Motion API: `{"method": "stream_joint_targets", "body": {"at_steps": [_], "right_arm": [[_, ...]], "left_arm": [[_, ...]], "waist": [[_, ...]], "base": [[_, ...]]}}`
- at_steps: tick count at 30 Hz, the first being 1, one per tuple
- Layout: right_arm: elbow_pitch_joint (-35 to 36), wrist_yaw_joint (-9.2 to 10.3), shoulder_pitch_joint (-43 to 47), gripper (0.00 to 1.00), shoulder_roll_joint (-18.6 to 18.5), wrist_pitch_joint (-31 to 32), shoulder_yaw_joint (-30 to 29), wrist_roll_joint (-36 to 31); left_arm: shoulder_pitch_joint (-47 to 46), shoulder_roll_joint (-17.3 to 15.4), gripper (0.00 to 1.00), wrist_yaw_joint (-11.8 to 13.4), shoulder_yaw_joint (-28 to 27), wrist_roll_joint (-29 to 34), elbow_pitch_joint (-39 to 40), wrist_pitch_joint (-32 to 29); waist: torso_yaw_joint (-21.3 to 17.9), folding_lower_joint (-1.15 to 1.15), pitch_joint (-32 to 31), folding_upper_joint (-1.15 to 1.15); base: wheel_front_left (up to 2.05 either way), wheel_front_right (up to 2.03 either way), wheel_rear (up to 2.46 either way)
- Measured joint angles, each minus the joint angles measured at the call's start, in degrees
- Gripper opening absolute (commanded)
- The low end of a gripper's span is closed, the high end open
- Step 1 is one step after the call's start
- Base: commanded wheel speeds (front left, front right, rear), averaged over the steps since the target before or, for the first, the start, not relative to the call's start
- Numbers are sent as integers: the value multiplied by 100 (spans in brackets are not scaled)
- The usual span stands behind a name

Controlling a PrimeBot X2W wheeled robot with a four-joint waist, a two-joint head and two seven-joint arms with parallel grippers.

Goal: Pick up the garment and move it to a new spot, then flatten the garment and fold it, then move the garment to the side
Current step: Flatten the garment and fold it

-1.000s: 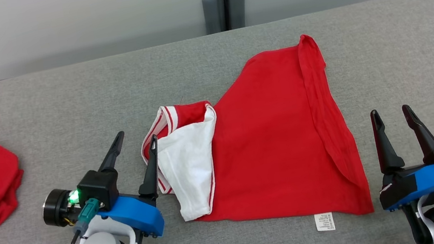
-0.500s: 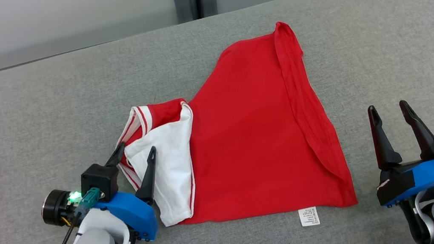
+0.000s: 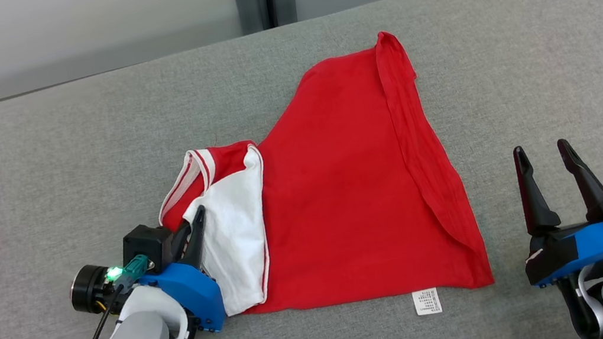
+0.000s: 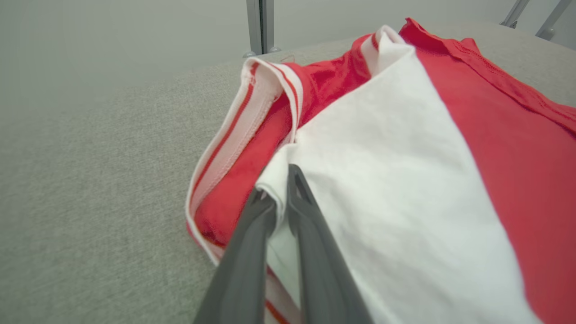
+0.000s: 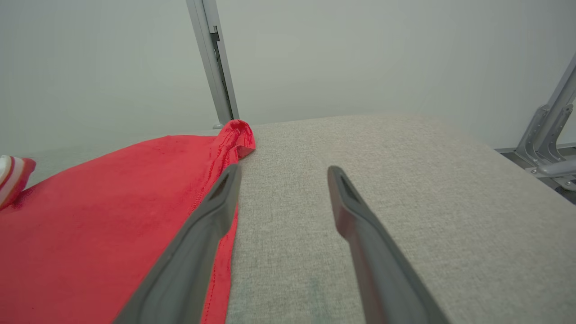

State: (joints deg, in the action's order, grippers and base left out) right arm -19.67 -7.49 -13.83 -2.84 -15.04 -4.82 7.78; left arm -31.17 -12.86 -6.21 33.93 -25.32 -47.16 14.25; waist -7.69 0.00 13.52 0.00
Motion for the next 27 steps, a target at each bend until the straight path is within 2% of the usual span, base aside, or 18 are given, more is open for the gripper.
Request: {"method": "stream_joint_targets", "body": {"at_steps": [4, 8, 13, 21, 24, 27], "right_arm": [[-34, 0, 17, 100, 0, 0, -26, -11], [-63, 0, 95, 100, 0, 0, -47, -7], [-110, 0, 247, 100, 0, 0, -78, 4], [-140, 0, 333, 100, 0, 0, -133, -2], [-155, 0, 332, 100, 1, -1, -148, -11], [-179, 0, 332, 100, 1, 0, -153, -11]], "left_arm": [[-1, 33, 0, -7, -19, 1, -71, 53], [160, 46, 0, 73, -164, 19, 307, 71], [731, -31, 0, 298, -448, 38, 1198, 74], [1818, -436, 0, 805, -932, -118, 2201, 74], [2251, -465, 0, 1006, -1058, -253, 2509, 46], [2620, -443, 0, 1093, -1082, -397, 2709, -11]], "waist": [[71, 0, -121, 0], [211, 0, -285, 0], [501, 0, -494, 0], [1015, -1, -644, 0], [1160, 0, -642, 0], [1262, -1, -631, 0]], "base": [[0, 0, 0], [0, 0, 0], [0, 0, 0], [0, 0, 0], [0, 0, 0], [0, 0, 0]]}}
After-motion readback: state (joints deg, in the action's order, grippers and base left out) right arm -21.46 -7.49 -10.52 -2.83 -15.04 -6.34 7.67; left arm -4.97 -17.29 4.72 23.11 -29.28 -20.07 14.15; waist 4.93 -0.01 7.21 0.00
